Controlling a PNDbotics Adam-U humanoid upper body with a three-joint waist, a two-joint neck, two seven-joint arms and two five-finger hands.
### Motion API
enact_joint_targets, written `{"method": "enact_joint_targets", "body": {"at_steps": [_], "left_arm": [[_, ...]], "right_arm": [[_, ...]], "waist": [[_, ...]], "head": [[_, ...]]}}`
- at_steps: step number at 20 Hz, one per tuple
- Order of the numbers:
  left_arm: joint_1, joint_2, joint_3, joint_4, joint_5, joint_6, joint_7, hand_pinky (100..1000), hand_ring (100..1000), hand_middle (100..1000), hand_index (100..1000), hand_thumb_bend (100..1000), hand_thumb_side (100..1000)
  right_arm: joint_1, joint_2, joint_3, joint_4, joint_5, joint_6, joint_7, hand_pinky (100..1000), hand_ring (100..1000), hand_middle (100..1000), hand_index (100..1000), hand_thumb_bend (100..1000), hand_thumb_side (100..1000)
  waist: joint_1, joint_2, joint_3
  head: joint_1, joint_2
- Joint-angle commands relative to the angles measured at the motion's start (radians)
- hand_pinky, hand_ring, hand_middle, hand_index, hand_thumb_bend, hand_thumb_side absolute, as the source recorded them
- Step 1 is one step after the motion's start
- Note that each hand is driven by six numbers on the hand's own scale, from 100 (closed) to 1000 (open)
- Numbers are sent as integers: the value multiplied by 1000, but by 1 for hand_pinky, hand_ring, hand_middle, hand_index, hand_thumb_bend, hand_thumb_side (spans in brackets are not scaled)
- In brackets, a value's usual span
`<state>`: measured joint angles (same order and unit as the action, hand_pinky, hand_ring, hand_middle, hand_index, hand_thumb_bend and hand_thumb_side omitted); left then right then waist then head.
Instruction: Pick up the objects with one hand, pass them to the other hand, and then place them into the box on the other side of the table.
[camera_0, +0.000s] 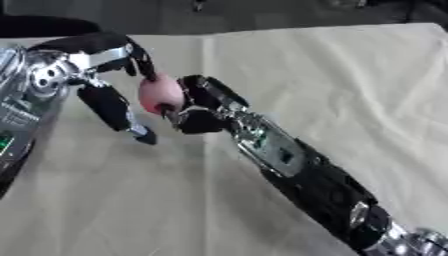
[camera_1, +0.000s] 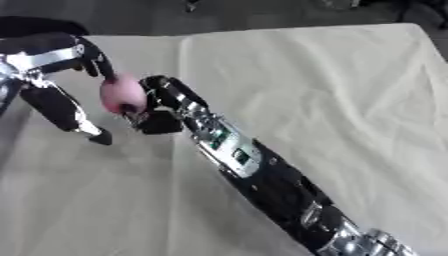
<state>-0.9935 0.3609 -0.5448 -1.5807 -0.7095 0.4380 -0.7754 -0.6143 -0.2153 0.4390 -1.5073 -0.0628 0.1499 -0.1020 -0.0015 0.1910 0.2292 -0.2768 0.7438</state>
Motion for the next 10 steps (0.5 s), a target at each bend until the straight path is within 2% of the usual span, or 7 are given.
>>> {"method": "enact_joint_targets", "body": {"at_steps": [1, 10], "left_arm": [[-13, 19, 20, 0, -23, 37, 2, 836, 757, 700, 834, 775, 190], [-11, -2, 23, 26, -19, 66, 100, 832, 747, 689, 828, 764, 180]], "right_arm": [[-11, -9, -5, -27, -4, -6, 3, 688, 534, 516, 528, 100, 100], [-8, -8, -3, -28, -5, -8, 7, 688, 532, 515, 526, 100, 100]], "waist": [[2, -20, 2], [2, -17, 2]], "head": [[-4, -15], [-4, -16]]}}
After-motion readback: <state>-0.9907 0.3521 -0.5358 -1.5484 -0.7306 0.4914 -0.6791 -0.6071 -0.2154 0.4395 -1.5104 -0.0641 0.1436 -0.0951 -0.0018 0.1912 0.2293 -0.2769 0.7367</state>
